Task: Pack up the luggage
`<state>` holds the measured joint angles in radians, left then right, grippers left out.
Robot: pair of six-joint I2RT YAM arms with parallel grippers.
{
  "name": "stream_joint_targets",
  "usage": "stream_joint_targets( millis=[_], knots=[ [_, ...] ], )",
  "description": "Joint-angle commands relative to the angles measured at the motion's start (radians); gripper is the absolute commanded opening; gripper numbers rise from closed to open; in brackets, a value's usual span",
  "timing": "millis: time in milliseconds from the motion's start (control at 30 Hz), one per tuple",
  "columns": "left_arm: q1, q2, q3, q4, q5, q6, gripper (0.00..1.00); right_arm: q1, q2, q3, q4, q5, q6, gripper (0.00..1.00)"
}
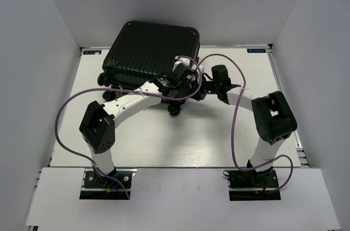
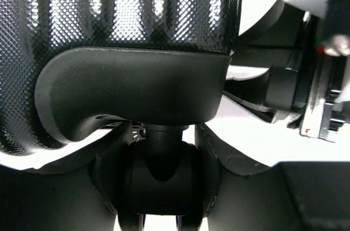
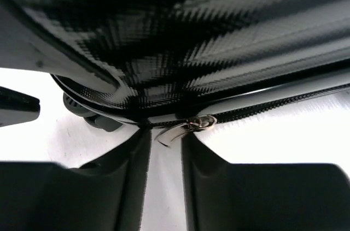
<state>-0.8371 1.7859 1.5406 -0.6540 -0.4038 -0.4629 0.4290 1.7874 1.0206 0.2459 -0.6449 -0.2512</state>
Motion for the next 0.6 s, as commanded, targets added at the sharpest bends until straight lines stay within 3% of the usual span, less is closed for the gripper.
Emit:
stream_joint_targets(
  millis=[0, 133, 400, 567],
  knots=[
    [-0.002, -0.029, 0.027, 0.005, -0.001, 0.038, 0.0, 0.014, -0.005, 0.078, 0.138, -0.038, -0.04, 0.3],
    [-0.002, -0.046, 0.007, 0.013, -0.001, 0.047, 0.0, 0.014, -0.055, 0.024, 0.208, 0.034, -0.042, 0.0],
    [-0.002, -0.056, -0.011, 0.025, 0.01, 0.053, 0.0, 0.014, -0.134, -0.047, 0.222, 0.12, 0.009, 0.0],
    [-0.002, -0.054, -0.025, 0.027, 0.011, 0.052, 0.0, 0.016, -0.152, -0.076, 0.199, 0.082, 0.027, 0.0]
  ],
)
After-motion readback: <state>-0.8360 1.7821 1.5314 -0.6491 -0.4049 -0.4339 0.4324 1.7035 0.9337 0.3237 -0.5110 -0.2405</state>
